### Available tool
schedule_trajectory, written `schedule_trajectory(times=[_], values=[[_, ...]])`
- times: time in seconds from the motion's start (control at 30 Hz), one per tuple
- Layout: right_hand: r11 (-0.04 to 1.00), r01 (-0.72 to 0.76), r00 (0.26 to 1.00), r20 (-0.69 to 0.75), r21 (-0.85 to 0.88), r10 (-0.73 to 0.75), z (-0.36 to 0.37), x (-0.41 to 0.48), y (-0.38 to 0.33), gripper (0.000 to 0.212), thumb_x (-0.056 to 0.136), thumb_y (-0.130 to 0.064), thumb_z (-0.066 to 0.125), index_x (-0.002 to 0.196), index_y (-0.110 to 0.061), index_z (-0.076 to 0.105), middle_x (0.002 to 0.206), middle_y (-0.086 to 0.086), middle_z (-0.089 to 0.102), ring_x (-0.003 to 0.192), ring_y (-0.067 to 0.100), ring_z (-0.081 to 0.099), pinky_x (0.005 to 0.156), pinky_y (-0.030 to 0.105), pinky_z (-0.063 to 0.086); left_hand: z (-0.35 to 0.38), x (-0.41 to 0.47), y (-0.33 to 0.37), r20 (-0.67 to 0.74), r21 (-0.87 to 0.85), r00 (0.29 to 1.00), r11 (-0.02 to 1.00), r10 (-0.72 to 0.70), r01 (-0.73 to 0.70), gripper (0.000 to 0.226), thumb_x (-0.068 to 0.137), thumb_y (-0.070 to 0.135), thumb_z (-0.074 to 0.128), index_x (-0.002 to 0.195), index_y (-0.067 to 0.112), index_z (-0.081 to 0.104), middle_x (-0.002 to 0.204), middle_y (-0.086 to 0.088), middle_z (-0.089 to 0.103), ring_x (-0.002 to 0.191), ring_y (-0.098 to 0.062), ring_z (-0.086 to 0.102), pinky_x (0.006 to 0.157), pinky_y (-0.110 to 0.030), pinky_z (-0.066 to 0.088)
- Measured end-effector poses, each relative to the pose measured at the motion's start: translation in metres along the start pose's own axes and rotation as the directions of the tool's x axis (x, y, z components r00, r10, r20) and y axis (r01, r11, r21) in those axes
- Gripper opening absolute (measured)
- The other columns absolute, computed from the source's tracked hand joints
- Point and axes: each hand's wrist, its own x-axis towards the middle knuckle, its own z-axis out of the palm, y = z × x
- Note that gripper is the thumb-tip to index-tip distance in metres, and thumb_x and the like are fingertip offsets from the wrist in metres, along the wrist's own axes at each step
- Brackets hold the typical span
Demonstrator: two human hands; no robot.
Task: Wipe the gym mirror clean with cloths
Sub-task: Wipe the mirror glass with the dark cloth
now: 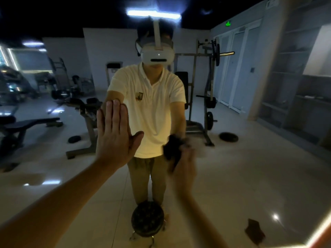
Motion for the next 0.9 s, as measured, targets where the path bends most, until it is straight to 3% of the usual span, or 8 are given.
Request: schedule_trajectory(times=[0.13,0.3,0.4,0.5,0.6,0.7,0.8,0.9], values=[[0.956,0.285,0.893,0.382,-0.067,-0.239,0.026,-0.073,0.004,0.034,0.094,-0.021,0.06,0.128,-0.023,0.053,0.125,-0.003,0.053,0.111,0.018,0.059,0.093,0.036,0.055,-0.005,-0.002,-0.008,0.025,-0.017,0.999,0.999,0.04,-0.039,0.096,0.103,0.059,0.046,0.161,-0.006,0.007,0.17,-0.026,-0.002,0.158,-0.042,0.001,0.126,-0.064,0.011],[0.991,-0.116,0.993,-0.012,-0.061,0.116,-0.05,0.004,0.058,0.034,0.111,-0.036,0.04,0.105,-0.021,0.07,0.094,0.004,0.074,0.086,0.026,0.071,0.076,0.039,0.06,-0.009,-0.002,-0.004,0.063,-0.056,0.998,0.998,0.025,-0.021,0.104,0.1,0.067,0.045,0.161,-0.007,0.006,0.169,-0.029,0.0,0.158,-0.043,-0.001,0.126,-0.063,0.008],[0.891,-0.422,0.894,-0.085,0.168,0.44,-0.06,0.025,0.066,0.029,0.109,-0.026,0.048,0.108,-0.002,0.064,0.093,0.01,0.07,0.086,0.036,0.07,0.075,0.047,0.056,-0.01,-0.001,0.001,0.09,-0.044,0.996,0.999,0.015,-0.011,0.118,0.092,0.079,0.043,0.161,-0.007,0.002,0.169,-0.028,-0.006,0.158,-0.044,-0.002,0.126,-0.063,0.006],[0.806,-0.587,0.801,-0.091,0.08,0.592,-0.042,0.004,0.044,0.029,0.101,-0.011,0.059,0.125,0.003,0.052,0.111,0.013,0.059,0.101,0.032,0.062,0.083,0.039,0.048,-0.007,0.0,0.004,0.074,-0.022,0.997,1.0,-0.006,0.008,0.123,0.089,0.083,0.043,0.161,-0.006,-0.002,0.168,-0.026,-0.01,0.158,-0.043,-0.005,0.126,-0.063,0.005],[0.966,-0.259,0.965,0.051,0.027,0.257,-0.004,-0.049,0.027,0.033,0.096,-0.016,0.066,0.126,-0.019,0.052,0.123,-0.006,0.053,0.105,0.013,0.059,0.087,0.028,0.052,-0.005,0.0,0.004,0.081,0.019,0.997,1.0,-0.02,0.019,0.126,0.088,0.086,0.042,0.16,-0.008,0.0,0.168,-0.028,-0.007,0.158,-0.043,-0.004,0.126,-0.064,0.007],[0.995,0.095,0.921,0.383,-0.03,-0.076,0.006,-0.072,0.042,0.029,0.098,-0.022,0.064,0.124,-0.028,0.052,0.129,-0.007,0.054,0.111,0.009,0.058,0.091,0.012,0.043,-0.01,-0.001,0.007,0.112,0.072,0.992,0.996,-0.063,0.055,0.127,0.087,0.086,0.044,0.16,-0.01,0.005,0.169,-0.03,0.0,0.159,-0.042,-0.002,0.127,-0.062,0.009],[0.969,0.242,0.915,0.322,0.04,-0.242,-0.027,-0.016,0.067,0.023,0.099,-0.014,0.062,0.122,-0.02,0.058,0.128,0.003,0.056,0.108,0.02,0.062,0.094,0.029,0.053,-0.023,-0.001,0.023,0.084,0.086,0.987,0.987,-0.14,0.133,0.119,0.09,0.081,0.048,0.161,-0.007,0.01,0.17,-0.026,0.005,0.16,-0.037,0.004,0.128,-0.057,0.013],[0.978,0.2,0.973,0.109,0.051,-0.205,-0.084,0.075,0.075,0.024,0.1,-0.016,0.055,0.124,-0.017,0.051,0.131,0.01,0.049,0.113,0.015,0.054,0.093,0.035,0.054,-0.031,0.007,0.048,0.04,0.058,0.99,0.99,-0.134,0.132,0.109,0.093,0.069,0.056,0.162,-0.004,0.014,0.17,-0.024,0.012,0.159,-0.037,0.011,0.126,-0.059,0.017]])
